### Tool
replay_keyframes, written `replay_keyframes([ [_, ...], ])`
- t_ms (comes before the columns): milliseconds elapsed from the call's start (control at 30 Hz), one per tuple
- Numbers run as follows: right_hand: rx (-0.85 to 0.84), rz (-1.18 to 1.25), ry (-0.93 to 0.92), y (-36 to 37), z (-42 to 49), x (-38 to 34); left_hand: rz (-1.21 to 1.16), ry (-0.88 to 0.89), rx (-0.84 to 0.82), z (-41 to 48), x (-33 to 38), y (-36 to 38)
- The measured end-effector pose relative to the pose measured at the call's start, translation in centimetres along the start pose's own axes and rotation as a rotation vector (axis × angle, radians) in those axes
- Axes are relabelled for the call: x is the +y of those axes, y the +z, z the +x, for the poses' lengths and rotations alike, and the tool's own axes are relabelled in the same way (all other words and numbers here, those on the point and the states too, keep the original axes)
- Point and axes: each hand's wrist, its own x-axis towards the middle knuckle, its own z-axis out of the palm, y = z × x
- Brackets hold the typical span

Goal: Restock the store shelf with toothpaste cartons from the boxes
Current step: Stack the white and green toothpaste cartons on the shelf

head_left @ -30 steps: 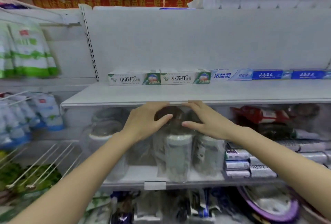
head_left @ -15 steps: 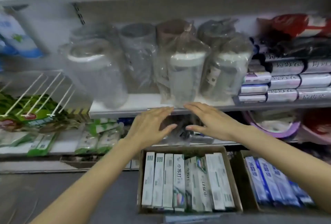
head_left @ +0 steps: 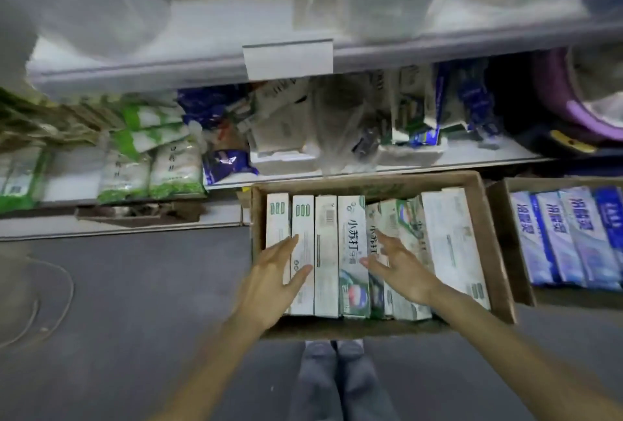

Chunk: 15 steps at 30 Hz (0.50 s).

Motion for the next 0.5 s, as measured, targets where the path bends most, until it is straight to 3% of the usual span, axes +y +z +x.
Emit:
replay_keyframes([
  [267,0.165,0.387,0.253,7.3,4.6,3.3,-0.015,-0.011,0.03,2.0,-5.0,5.6],
  [367,0.216,0.547,0.26,8.6,5.1,3.2,0.108,0.028,0.069,2.2,-5.2,6.8],
  [500,0.312,0.59,0.222,9.9,5.2,3.3,0.222,0.079,0.148,2.2,-5.5,7.7],
])
